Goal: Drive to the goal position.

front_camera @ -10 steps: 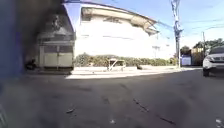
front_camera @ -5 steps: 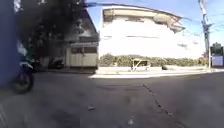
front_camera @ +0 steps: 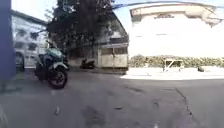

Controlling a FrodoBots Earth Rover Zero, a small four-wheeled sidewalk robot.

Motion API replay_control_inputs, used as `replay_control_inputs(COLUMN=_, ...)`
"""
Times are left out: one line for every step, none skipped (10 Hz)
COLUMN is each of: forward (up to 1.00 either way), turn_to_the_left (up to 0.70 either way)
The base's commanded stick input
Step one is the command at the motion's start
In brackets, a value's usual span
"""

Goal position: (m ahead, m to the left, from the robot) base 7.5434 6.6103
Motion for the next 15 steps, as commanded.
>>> replay_control_inputs(forward=0.00, turn_to_the_left=0.95)
replay_control_inputs(forward=0.00, turn_to_the_left=0.95)
replay_control_inputs(forward=0.00, turn_to_the_left=0.97)
replay_control_inputs(forward=0.00, turn_to_the_left=0.97)
replay_control_inputs(forward=0.00, turn_to_the_left=0.96)
replay_control_inputs(forward=0.00, turn_to_the_left=0.69)
replay_control_inputs(forward=0.00, turn_to_the_left=0.05)
replay_control_inputs(forward=0.00, turn_to_the_left=0.00)
replay_control_inputs(forward=0.00, turn_to_the_left=0.00)
replay_control_inputs(forward=0.00, turn_to_the_left=0.00)
replay_control_inputs(forward=0.00, turn_to_the_left=0.00)
replay_control_inputs(forward=0.00, turn_to_the_left=0.00)
replay_control_inputs(forward=0.00, turn_to_the_left=0.00)
replay_control_inputs(forward=0.00, turn_to_the_left=0.00)
replay_control_inputs(forward=0.00, turn_to_the_left=0.00)
